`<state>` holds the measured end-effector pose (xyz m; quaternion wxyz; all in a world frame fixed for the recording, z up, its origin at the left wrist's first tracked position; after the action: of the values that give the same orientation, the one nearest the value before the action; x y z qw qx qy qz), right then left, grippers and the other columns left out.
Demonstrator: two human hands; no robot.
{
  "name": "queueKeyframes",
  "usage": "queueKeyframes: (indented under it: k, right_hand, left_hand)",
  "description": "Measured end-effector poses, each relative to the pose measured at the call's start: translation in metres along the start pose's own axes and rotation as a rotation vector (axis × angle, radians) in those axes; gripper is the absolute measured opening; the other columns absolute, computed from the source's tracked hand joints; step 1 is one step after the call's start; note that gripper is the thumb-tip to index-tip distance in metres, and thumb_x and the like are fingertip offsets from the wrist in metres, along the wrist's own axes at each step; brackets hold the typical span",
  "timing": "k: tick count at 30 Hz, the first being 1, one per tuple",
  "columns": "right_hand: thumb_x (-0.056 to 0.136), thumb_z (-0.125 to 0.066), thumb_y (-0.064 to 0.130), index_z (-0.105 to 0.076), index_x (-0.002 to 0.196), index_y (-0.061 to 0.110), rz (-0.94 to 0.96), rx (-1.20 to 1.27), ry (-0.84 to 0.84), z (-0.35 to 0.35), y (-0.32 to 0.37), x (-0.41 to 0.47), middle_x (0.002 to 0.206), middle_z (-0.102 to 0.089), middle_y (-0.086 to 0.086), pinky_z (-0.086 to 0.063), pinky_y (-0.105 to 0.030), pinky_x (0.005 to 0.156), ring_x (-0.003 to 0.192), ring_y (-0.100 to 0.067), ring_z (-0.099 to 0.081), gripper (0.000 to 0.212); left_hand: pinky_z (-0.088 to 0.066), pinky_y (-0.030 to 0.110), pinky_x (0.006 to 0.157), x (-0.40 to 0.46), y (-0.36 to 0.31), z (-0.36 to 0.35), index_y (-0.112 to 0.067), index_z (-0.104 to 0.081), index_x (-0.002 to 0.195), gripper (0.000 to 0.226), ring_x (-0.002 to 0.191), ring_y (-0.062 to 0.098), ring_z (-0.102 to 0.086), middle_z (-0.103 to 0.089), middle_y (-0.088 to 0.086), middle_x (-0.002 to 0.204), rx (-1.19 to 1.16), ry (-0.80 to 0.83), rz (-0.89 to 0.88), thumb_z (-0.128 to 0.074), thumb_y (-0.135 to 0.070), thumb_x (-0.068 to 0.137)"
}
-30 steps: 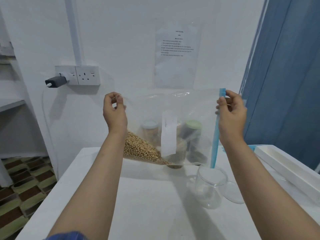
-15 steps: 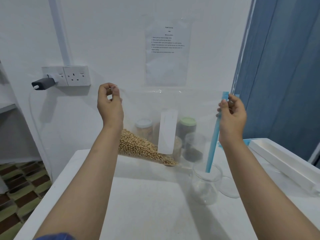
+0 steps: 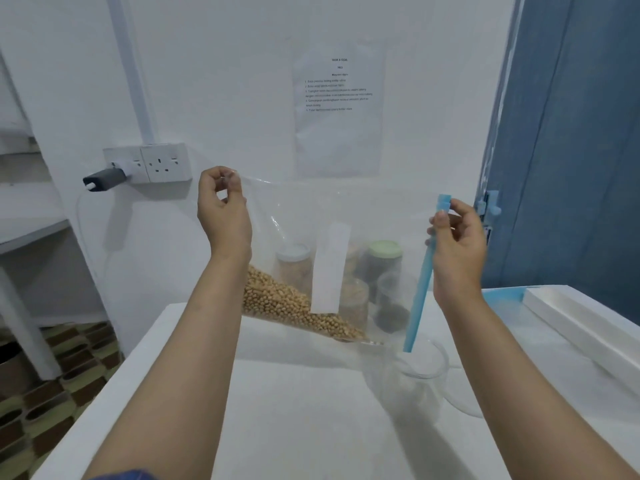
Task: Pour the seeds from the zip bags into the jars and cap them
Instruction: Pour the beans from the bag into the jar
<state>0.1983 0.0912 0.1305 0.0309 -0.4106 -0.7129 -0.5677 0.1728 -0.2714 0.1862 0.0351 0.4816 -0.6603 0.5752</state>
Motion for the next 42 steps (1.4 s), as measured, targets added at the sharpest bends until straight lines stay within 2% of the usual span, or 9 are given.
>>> queueKeyframes:
  k: [9,22,36,42]
  right_hand:
    - [0.102,-0.055,0.021,-0.058,0.104,0.038,0.004,0.06,0.032,0.012,-0.004,0.01,0.085,-0.063,0.012,-0.05,-0.025,0.073,0.077,-0.006,-0.06,0.017]
    - [0.103,-0.053,0.02,-0.057,0.106,0.037,-0.026,0.072,0.017,0.023,-0.016,0.003,0.088,-0.062,0.01,-0.052,-0.033,0.086,0.076,-0.002,-0.061,0.017]
    - [0.103,-0.052,0.019,-0.057,0.105,0.037,-0.06,0.058,-0.001,0.028,-0.02,0.009,0.085,-0.063,0.011,-0.052,-0.028,0.078,0.076,-0.004,-0.06,0.018]
    - [0.103,-0.052,0.021,-0.057,0.105,0.037,-0.083,0.043,0.0,0.028,-0.025,0.012,0.088,-0.065,0.01,-0.053,-0.029,0.081,0.076,-0.003,-0.061,0.017]
  left_hand:
    - [-0.047,0.029,0.076,-0.001,-0.002,-0.009,-0.037,-0.054,0.085,0.016,0.084,0.019,-0.049,-0.055,-0.01,0.089,0.021,-0.04,-0.028,-0.057,-0.025,0.095]
    - [-0.048,0.03,0.077,-0.006,-0.006,-0.02,-0.034,-0.056,0.086,0.011,0.087,0.02,-0.049,-0.055,-0.01,0.09,0.027,-0.026,-0.073,-0.057,-0.025,0.093]
    - [-0.049,0.028,0.076,-0.006,-0.021,-0.03,-0.033,-0.056,0.086,0.016,0.087,0.017,-0.05,-0.056,-0.009,0.089,0.008,0.015,-0.081,-0.057,-0.02,0.095]
    - [-0.049,0.028,0.076,-0.007,-0.027,-0.031,-0.033,-0.056,0.086,0.016,0.087,0.014,-0.051,-0.057,-0.01,0.09,0.013,0.022,-0.08,-0.057,-0.02,0.095]
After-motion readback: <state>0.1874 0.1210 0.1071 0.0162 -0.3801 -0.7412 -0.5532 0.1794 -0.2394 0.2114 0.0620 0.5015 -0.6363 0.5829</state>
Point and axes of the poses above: each hand's wrist, its own x-axis towards the middle knuckle, its own z-axis out of the back of the hand, y = z × x, the point moved 8 cm from there along x, towards the middle knuckle
